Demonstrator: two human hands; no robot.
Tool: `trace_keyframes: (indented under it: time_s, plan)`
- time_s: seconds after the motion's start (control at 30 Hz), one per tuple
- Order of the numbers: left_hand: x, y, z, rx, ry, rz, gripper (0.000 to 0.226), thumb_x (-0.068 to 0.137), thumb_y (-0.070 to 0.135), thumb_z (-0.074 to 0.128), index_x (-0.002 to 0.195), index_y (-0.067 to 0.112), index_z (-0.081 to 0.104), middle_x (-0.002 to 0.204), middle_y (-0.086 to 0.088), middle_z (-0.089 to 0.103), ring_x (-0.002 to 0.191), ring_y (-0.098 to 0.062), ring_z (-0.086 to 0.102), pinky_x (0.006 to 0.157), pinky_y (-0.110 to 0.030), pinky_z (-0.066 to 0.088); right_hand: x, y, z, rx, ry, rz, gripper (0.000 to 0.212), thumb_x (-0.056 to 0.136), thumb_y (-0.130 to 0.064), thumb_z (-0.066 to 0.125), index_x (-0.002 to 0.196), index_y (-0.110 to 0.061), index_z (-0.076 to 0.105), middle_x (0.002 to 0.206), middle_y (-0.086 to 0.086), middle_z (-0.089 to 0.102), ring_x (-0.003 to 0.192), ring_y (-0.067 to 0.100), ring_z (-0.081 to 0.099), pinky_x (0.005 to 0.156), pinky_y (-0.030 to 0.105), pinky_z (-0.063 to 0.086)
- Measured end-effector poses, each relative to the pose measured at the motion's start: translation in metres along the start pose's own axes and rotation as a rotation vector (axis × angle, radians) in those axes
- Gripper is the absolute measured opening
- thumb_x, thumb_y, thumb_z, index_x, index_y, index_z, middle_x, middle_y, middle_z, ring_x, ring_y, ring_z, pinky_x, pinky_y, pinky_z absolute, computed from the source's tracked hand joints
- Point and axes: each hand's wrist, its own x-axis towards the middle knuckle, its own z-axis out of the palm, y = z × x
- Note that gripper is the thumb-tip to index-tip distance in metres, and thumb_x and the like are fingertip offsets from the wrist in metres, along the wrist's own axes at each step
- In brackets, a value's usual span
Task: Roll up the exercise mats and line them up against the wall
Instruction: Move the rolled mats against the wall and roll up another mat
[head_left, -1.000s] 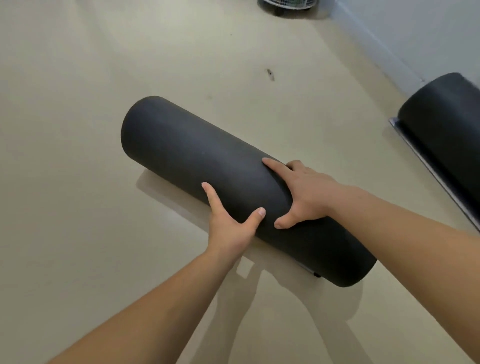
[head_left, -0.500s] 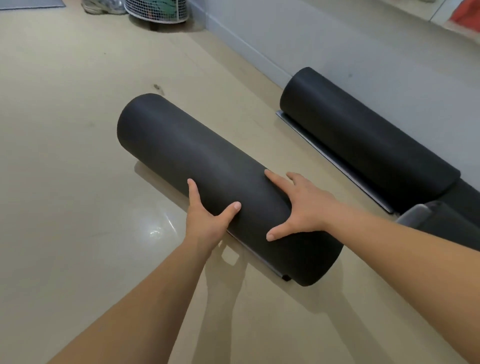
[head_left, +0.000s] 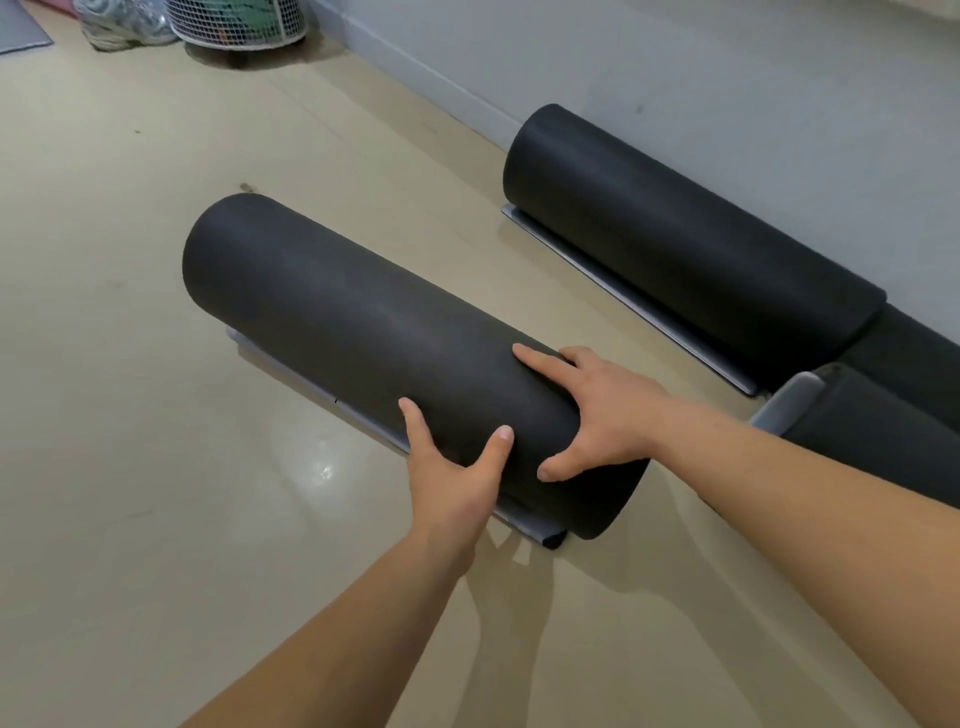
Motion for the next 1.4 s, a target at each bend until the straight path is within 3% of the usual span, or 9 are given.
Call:
trace_keyframes:
  time_s: [0.37,0.5,0.63,0.73,0.8,0.97,1.1,1.27,1.4]
  plan:
    - [0.049,0.010,0.108,0.011,-0.240,-0.050,0.127,0.078,0.039,0.092,0.159,0.057,-0.004,0.157,0.022,0.036,0.141,-0.017,0.047,0.109,-0.053,0.052,0.001,0.098,-0.019,0.033,0.111,0.185,0.141,0.055,-0.070,0.090,0.153,-0.063,-0.012,0.165,0.001,0.016,0.147,0.034,0.034,0.106,0.053,0.048]
    - [0.059,0.011,0.143,-0.044,-0.364,-0.113,0.116,0.089,0.035,0.084,0.159,0.058,-0.006,0.155,0.017,0.042,0.128,-0.012,0.058,0.099,-0.045,0.059,-0.003,0.130,-0.020,-0.015,0.167,0.267,0.139,0.058,-0.072,0.087,0.151,-0.064,-0.016,0.168,0.002,0.012,0.150,0.034,0.029,0.111,0.058,0.042]
    - [0.061,0.018,0.176,0.123,-0.514,-0.167,0.119,0.090,0.045,0.080,0.157,0.058,-0.017,0.161,0.015,0.033,0.130,-0.015,0.050,0.085,-0.035,0.058,-0.016,0.165,-0.027,0.010,0.177,0.335,0.139,0.058,-0.068,0.088,0.152,-0.063,-0.015,0.168,0.001,0.010,0.151,0.033,0.027,0.112,0.057,0.042]
    - [0.073,0.033,0.183,0.260,-0.575,-0.172,0.107,0.094,0.054,0.071,0.159,0.055,-0.013,0.172,0.006,0.020,0.147,-0.026,0.042,0.109,-0.053,0.050,-0.019,0.178,-0.030,0.046,0.175,0.367,0.137,0.060,-0.066,0.088,0.153,-0.063,-0.012,0.169,0.001,0.008,0.153,0.031,0.023,0.115,0.056,0.040]
    - [0.080,0.038,0.185,0.309,-0.595,-0.176,0.105,0.095,0.055,0.069,0.160,0.053,-0.014,0.173,0.006,0.018,0.149,-0.028,0.039,0.114,-0.055,0.046,-0.017,0.179,-0.033,0.046,0.166,0.388,0.138,0.059,-0.065,0.089,0.153,-0.063,-0.013,0.169,0.001,0.007,0.152,0.033,0.024,0.115,0.058,0.038]
    - [0.076,0.027,0.193,0.318,-0.548,-0.140,0.110,0.097,0.050,0.069,0.157,0.052,-0.023,0.170,0.008,0.026,0.139,-0.022,0.049,0.096,-0.042,0.055,-0.013,0.180,-0.026,0.035,0.185,0.399,0.140,0.057,-0.066,0.088,0.152,-0.063,-0.015,0.168,0.005,0.007,0.153,0.035,0.020,0.119,0.061,0.029]
    - [0.079,0.013,0.207,0.408,-0.437,-0.079,0.105,0.098,0.058,0.063,0.156,0.052,-0.025,0.168,0.011,0.030,0.141,-0.025,0.049,0.109,-0.052,0.050,-0.010,0.182,-0.015,-0.029,0.229,0.427,0.141,0.058,-0.070,0.087,0.152,-0.060,-0.018,0.169,0.006,0.007,0.154,0.036,0.017,0.120,0.063,0.028]
    - [0.084,0.020,0.215,0.642,-0.412,-0.073,0.102,0.100,0.059,0.058,0.157,0.049,-0.025,0.162,0.002,0.039,0.125,-0.032,0.059,0.105,-0.052,0.054,-0.011,0.176,-0.007,-0.180,0.309,0.554,0.139,0.065,-0.072,0.084,0.156,-0.052,-0.019,0.169,0.009,0.012,0.154,0.040,0.018,0.118,0.069,0.025]
    - [0.086,0.042,0.179,0.789,-0.494,0.003,0.089,0.103,0.053,0.056,0.166,0.037,-0.005,0.169,0.000,0.031,0.137,-0.033,0.055,0.109,-0.050,0.052,-0.018,0.151,0.000,-0.276,0.351,0.544,0.128,0.080,-0.059,0.081,0.159,-0.040,-0.018,0.168,0.014,0.013,0.156,0.040,0.016,0.119,0.067,0.024]
